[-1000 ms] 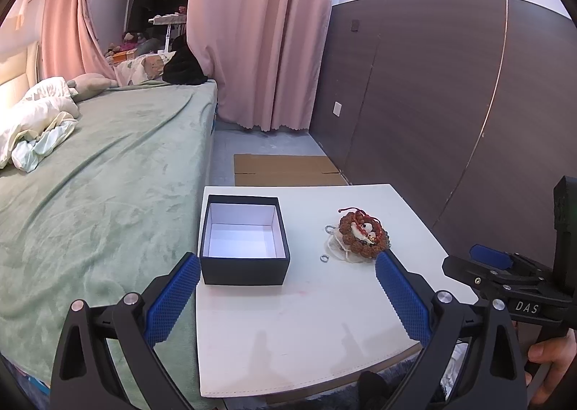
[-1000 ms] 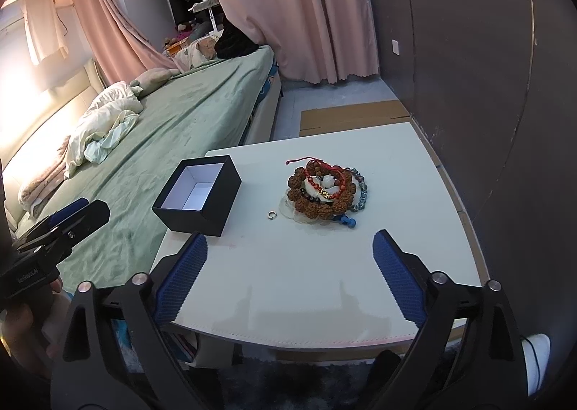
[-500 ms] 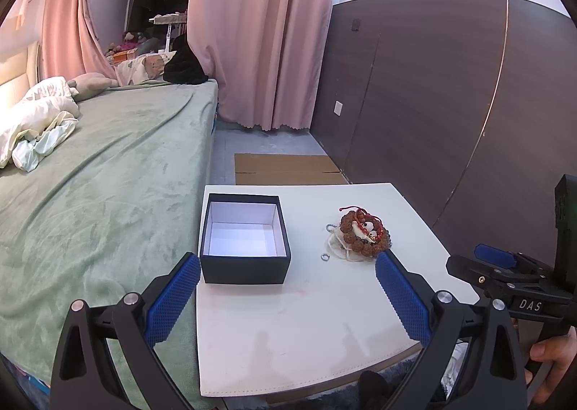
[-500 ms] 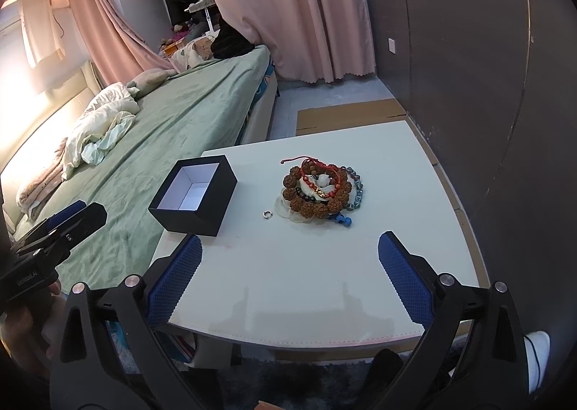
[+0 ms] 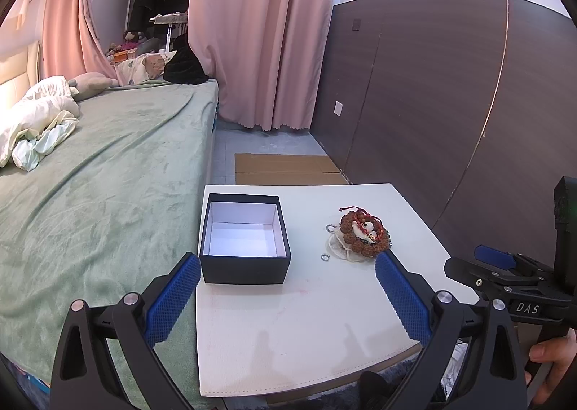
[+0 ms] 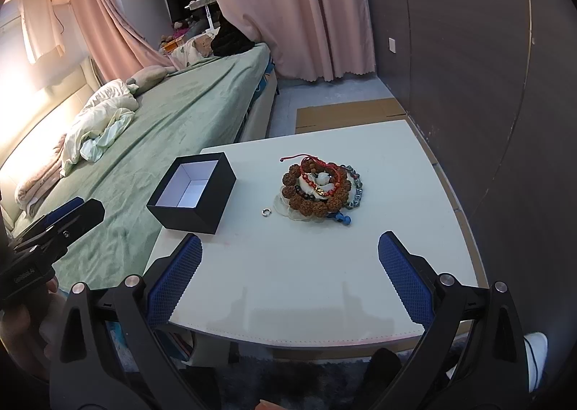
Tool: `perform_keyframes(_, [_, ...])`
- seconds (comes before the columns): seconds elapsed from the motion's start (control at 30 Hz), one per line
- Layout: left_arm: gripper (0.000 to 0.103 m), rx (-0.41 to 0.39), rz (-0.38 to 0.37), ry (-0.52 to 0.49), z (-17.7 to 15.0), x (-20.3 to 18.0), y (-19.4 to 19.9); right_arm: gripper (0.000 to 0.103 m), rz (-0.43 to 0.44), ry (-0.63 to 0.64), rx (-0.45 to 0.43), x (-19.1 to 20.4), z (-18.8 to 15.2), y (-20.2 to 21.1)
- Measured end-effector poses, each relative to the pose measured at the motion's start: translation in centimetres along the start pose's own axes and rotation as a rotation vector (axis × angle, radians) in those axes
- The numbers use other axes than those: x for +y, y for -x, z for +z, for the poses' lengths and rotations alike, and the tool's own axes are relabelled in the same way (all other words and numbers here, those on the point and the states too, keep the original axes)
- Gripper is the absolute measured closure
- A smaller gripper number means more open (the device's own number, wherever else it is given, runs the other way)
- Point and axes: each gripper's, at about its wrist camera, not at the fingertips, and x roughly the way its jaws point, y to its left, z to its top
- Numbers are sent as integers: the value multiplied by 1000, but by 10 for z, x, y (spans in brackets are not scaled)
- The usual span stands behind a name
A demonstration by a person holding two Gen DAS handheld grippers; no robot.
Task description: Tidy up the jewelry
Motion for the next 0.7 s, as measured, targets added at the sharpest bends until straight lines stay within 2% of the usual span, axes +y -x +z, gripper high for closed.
perform_keyframes(0.7, [9, 2, 0, 0, -2, 2, -1, 5, -1, 3, 3, 1, 0, 0])
